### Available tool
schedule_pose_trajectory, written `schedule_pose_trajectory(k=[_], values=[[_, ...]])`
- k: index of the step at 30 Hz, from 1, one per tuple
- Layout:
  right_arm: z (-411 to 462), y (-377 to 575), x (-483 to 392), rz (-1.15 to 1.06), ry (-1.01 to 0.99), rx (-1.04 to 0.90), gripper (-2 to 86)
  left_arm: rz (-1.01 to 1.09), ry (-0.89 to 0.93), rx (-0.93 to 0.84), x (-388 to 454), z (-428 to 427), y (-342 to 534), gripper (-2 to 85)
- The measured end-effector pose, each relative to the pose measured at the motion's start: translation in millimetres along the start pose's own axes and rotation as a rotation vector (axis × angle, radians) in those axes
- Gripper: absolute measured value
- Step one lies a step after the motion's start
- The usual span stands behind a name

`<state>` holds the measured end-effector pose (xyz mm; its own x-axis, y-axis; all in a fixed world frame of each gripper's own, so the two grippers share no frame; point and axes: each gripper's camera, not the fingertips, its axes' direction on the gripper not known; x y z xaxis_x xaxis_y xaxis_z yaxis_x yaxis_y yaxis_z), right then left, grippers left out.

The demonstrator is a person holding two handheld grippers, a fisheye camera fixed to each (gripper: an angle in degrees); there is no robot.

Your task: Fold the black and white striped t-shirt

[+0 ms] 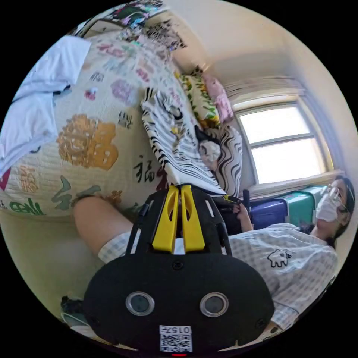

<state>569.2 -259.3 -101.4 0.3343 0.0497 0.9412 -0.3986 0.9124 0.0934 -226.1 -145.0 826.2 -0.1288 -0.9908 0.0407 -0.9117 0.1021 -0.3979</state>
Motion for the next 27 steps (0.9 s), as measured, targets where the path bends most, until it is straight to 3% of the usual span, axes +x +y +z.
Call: schedule_pose_trajectory(k=[3,7,10,13,17,20,25,27], values=[[-27,-37,-8,-0.043,-0.094,0.094,0.2,0.067,0.038,0.05,8,-18,-37,-0.9],[-64,-148,-46,-0.143,0.001,0.136,0.4,0.101,0.106,0.106,23,-13,-178,-0.9],[-128,-233,-114,-0.206,0.049,0.251,0.5,0.167,0.198,0.282,92,-51,-271,-0.9],[-198,-262,-211,-0.347,0.188,0.365,0.5,0.382,0.076,0.354,205,-105,-314,-0.9],[-246,-235,-301,-0.55,0.311,0.424,0.5,0.607,0.0,0.331,299,-152,-304,-0.9],[-242,-198,-316,-0.636,0.332,0.389,0.6,0.675,0.003,0.293,308,-160,-275,-0.9],[-177,-144,-259,-0.602,0.251,0.227,0.6,0.632,-0.004,0.109,252,-111,-220,-0.8],[-112,-124,-203,-0.503,0.213,0.09,0.7,0.567,-0.066,-0.002,214,-70,-195,-0.8]])
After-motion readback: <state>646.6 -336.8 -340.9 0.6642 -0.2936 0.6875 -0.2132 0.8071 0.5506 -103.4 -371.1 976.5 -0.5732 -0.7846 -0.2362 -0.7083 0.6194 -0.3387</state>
